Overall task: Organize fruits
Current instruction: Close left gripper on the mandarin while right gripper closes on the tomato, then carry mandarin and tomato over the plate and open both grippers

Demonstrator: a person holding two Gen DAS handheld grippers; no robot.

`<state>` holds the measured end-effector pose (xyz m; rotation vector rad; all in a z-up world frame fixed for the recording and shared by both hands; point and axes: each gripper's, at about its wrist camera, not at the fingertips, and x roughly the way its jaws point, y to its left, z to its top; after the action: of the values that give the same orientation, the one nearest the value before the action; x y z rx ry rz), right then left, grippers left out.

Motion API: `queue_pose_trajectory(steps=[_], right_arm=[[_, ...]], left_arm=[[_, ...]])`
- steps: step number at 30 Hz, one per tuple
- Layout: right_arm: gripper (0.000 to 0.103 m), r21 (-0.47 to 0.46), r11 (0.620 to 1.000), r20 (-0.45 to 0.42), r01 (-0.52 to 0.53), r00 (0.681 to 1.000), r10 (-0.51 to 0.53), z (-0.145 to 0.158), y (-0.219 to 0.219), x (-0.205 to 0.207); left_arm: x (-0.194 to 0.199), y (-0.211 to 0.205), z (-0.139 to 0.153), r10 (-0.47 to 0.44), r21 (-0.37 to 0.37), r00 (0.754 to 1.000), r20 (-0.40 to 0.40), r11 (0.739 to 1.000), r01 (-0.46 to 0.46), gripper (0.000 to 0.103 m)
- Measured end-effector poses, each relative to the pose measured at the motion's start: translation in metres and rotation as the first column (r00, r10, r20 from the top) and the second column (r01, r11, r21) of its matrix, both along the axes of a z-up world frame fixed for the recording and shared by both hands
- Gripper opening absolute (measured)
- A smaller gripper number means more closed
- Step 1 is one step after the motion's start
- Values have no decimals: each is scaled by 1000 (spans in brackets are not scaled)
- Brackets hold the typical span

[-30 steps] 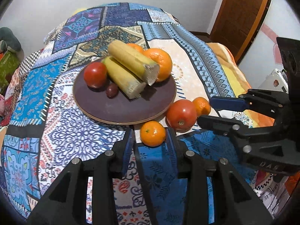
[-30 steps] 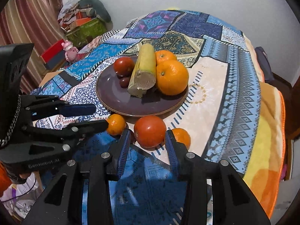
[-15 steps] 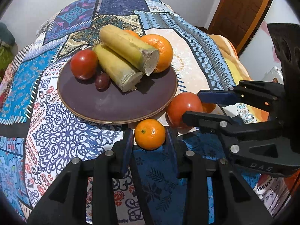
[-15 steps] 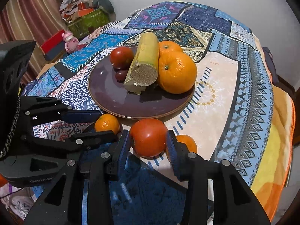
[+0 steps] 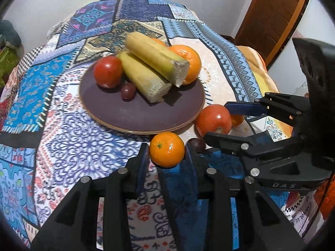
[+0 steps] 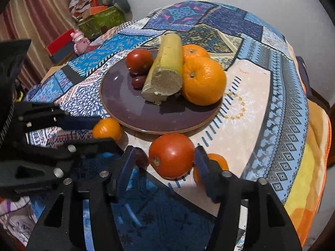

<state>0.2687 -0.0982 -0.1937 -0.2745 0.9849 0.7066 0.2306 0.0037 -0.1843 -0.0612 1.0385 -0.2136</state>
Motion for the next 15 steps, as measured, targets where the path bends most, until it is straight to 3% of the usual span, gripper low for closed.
queue_pose_trajectory(steps=[3,7,15], right_arm=[[57,-15,1000,10,1,1000,0,-2,1,1],[43,-13,1000,13,27,1000,-27,-1,-4,6],[41,29,999,3,24,1000,-24,6,-13,-4]], left_arm=[[-1,8,3,14,0,1000,5,1000,-14,34],[-2,14,5,28,-3,1000,10,1000,-28,34],[-4,19,13,39,-5,999,30,999,-39,34]])
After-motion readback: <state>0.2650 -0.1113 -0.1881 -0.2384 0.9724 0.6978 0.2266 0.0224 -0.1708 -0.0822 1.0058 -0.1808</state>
